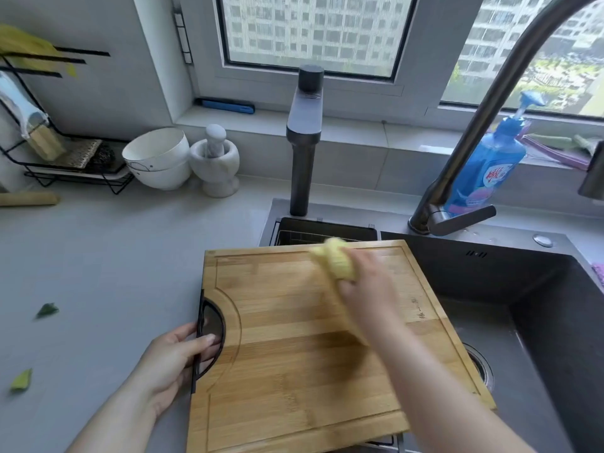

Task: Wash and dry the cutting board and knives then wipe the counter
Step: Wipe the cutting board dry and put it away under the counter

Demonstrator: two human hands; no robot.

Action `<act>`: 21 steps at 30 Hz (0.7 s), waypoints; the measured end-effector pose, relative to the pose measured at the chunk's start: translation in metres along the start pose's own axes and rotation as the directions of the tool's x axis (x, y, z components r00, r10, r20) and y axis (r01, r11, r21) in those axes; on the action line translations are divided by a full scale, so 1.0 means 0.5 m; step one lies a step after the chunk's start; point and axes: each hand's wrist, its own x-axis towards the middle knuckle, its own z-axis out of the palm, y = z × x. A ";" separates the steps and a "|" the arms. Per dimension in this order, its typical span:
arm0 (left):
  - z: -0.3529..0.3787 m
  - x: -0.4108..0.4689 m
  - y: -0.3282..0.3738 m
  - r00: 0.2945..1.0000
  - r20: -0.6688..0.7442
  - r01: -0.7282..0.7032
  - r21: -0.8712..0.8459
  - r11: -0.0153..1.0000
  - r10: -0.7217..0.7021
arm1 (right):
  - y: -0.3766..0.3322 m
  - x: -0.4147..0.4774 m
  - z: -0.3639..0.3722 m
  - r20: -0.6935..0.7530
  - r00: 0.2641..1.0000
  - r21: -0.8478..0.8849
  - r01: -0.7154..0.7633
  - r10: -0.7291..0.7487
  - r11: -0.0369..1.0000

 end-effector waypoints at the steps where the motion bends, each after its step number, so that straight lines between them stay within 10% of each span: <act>1: -0.001 0.001 0.000 1.000 -0.002 -0.003 0.000 1.000 0.003 | -0.051 -0.014 0.025 0.088 0.990 -0.013 0.110 -0.108 0.994; 6: -0.008 0.001 0.005 0.999 -0.004 -0.032 -0.005 0.999 0.032 | -0.153 -0.035 0.114 0.383 0.855 -0.148 0.431 -0.351 0.890; 11: -0.023 0.007 0.001 1.000 0.003 0.001 -0.031 1.000 -0.001 | 0.038 0.082 0.041 0.124 0.992 -0.312 0.024 0.015 0.950; 16: -0.023 0.009 0.004 1.000 0.008 0.019 -0.033 0.999 -0.019 | 0.133 0.122 -0.052 -0.073 0.933 -0.312 -0.358 0.353 0.880; 21: -0.020 0.006 0.003 1.000 -0.017 0.023 -0.029 0.999 -0.024 | -0.034 0.092 0.038 0.029 0.998 -0.062 0.050 -0.048 0.997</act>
